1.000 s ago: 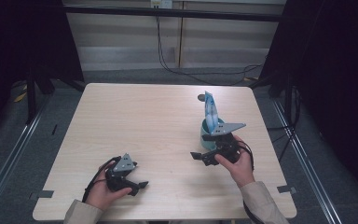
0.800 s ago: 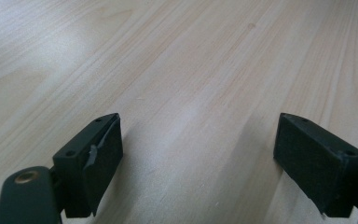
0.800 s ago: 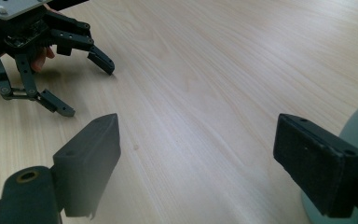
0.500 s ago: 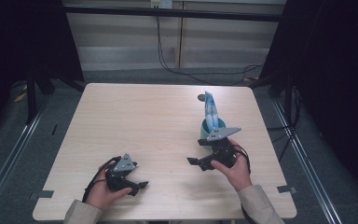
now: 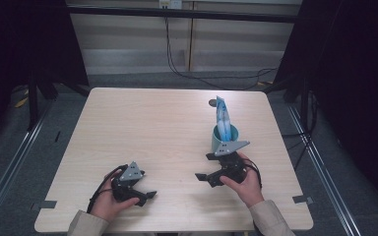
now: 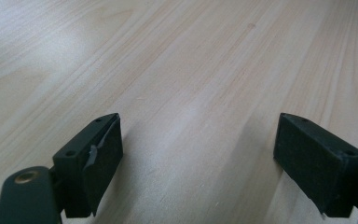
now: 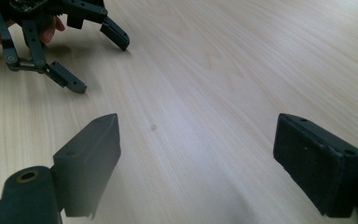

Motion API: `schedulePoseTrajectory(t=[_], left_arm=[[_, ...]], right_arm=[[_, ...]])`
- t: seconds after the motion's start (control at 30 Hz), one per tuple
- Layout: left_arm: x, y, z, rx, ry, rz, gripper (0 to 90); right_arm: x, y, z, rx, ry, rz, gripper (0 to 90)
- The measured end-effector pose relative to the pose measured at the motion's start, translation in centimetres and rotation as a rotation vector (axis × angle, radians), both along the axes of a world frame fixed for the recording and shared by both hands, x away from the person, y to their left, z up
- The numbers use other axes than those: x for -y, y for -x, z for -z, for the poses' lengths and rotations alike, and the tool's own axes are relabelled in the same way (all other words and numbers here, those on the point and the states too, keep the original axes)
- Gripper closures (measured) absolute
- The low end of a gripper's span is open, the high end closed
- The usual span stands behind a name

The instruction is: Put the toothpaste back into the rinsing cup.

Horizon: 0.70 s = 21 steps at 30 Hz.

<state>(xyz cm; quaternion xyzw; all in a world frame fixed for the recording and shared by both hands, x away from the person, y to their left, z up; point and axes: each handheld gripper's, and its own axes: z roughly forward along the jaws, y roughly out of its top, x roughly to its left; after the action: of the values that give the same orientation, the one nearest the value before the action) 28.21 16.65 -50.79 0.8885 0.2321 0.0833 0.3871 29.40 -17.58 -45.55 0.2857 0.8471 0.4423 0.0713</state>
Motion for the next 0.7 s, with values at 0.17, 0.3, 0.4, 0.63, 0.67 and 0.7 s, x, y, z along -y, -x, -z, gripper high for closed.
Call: schedulePoseTrajectory(t=[0.17, 0.3, 0.4, 0.63, 0.67, 0.7], left_arm=[[0.0, 0.0, 0.0, 0.000, 0.000, 0.001, 15.3], [0.0, 0.0, 0.0, 0.000, 0.000, 0.000, 15.3], [0.0, 0.0, 0.0, 0.000, 0.000, 0.000, 15.3], [0.0, 0.0, 0.0, 0.000, 0.000, 0.000, 15.3], [0.0, 0.0, 0.0, 0.000, 0.000, 0.001, 15.3], [0.0, 0.0, 0.0, 0.000, 0.000, 0.000, 15.3]], right_arm=[[-0.1, 0.3, 0.6, -0.010, 0.004, -0.008, 14.6], [-0.3, 0.5, 1.1, -0.011, 0.007, -0.012, 14.5], [-0.4, 0.6, 1.4, -0.011, 0.019, -0.016, 14.5], [-0.5, 0.8, 2.1, -0.016, 0.030, -0.020, 14.5], [-0.5, 0.8, 2.2, -0.015, 0.032, -0.021, 14.5], [-0.6, 0.9, 2.5, -0.018, 0.038, -0.022, 14.5]])
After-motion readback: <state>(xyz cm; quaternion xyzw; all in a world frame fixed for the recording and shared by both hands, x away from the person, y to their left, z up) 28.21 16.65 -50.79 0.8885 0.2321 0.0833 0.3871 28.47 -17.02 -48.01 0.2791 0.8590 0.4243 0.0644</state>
